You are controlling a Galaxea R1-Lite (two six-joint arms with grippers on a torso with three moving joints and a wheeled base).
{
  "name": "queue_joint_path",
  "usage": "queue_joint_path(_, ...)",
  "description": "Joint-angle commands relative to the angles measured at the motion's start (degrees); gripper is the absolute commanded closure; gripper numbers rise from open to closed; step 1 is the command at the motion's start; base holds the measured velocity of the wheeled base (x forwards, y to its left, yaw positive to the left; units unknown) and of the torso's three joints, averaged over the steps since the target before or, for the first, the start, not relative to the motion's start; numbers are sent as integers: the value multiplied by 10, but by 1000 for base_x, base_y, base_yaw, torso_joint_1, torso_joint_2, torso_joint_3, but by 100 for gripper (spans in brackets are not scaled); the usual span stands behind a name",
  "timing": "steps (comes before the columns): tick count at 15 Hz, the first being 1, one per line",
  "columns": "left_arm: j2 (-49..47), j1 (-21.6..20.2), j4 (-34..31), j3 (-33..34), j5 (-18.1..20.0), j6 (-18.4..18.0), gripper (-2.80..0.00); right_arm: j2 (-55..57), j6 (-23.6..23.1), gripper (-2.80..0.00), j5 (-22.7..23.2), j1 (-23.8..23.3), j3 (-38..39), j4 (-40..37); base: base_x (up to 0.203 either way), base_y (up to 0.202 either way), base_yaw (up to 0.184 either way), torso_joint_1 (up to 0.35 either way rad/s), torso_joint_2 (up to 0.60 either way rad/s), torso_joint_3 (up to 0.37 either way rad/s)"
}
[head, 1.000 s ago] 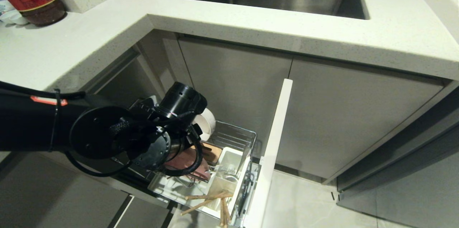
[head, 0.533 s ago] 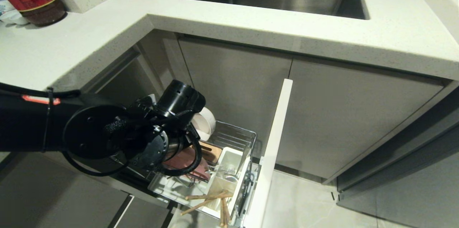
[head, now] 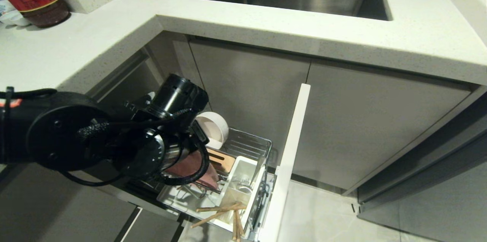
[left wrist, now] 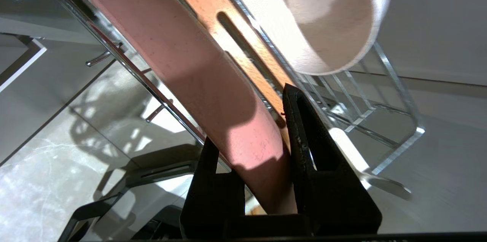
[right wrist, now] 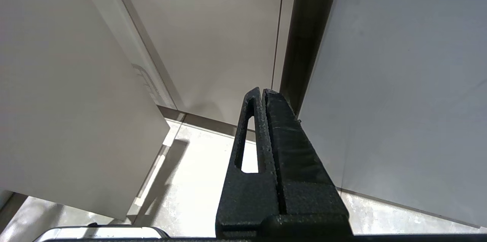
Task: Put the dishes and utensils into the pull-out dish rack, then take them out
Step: Take the plate out of the cupboard
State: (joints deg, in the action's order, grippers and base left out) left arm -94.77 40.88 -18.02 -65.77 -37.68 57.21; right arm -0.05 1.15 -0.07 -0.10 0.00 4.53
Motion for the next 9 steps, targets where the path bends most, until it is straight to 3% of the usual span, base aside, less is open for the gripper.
queue_joint_path(1, 28, 14, -1, -1, -3, 3, 0, 0, 0, 0, 0, 0, 15, 0, 0, 0, 0, 0, 0, 0)
queue_joint_path(9, 135, 62, -1, -15, -15, -22, 0, 0, 0, 0, 0, 0, 15, 0, 0, 0, 0, 0, 0, 0)
